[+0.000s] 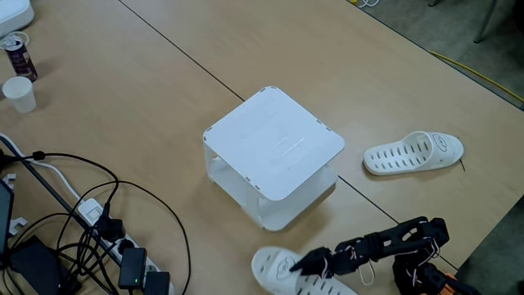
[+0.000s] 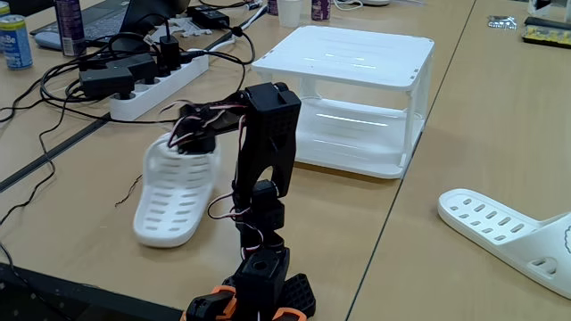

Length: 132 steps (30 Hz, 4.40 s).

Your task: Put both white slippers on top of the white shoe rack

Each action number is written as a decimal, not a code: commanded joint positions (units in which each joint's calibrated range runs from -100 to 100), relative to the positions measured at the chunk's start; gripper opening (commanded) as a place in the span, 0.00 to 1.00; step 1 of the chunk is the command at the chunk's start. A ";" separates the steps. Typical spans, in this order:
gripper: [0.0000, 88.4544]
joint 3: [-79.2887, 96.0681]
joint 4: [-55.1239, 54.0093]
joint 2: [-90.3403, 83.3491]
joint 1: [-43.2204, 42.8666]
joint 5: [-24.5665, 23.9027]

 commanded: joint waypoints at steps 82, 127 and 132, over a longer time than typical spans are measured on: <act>0.01 18.14 -0.17 -31.40 54.00 -26.31; 0.01 23.19 0.00 -28.79 94.79 -20.79; 0.01 23.19 0.00 -28.79 95.69 -20.73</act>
